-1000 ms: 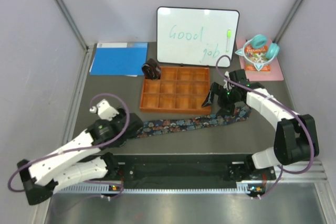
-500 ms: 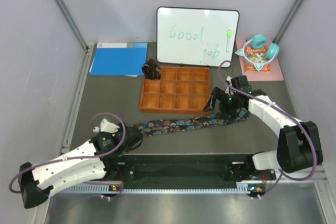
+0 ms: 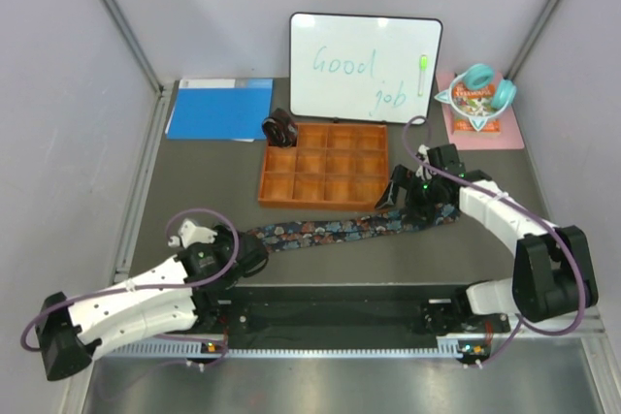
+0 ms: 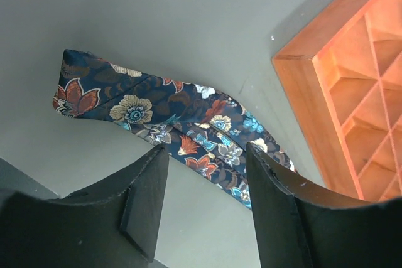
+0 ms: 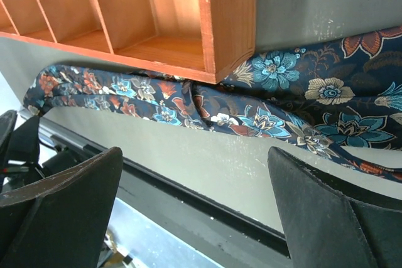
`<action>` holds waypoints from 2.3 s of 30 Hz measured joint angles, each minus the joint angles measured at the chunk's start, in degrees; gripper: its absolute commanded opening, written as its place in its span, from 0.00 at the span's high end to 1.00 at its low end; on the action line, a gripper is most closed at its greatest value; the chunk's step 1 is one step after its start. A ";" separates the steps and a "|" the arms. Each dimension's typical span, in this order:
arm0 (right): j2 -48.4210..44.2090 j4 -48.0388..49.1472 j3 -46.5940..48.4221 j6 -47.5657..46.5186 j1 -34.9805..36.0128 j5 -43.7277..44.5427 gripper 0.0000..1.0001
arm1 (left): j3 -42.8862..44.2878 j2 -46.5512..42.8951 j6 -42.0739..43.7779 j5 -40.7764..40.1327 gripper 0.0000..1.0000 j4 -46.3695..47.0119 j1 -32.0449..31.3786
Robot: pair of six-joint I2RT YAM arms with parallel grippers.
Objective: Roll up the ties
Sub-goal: Flatten out the tie at the center of the board.
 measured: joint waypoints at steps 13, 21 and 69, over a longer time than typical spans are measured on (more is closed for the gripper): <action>-1.38 0.11 -0.09 0.00 0.00 0.22 0.01 | -3.56 7.41 -0.33 -0.04 0.41 6.21 0.00; -1.38 0.09 -0.87 -0.02 0.00 0.42 0.01 | -5.97 7.19 -0.35 -2.08 0.46 8.09 0.02; -1.38 0.92 -1.77 -0.50 0.68 0.42 0.01 | -3.54 -33.05 4.66 -5.07 0.31 -10.82 1.92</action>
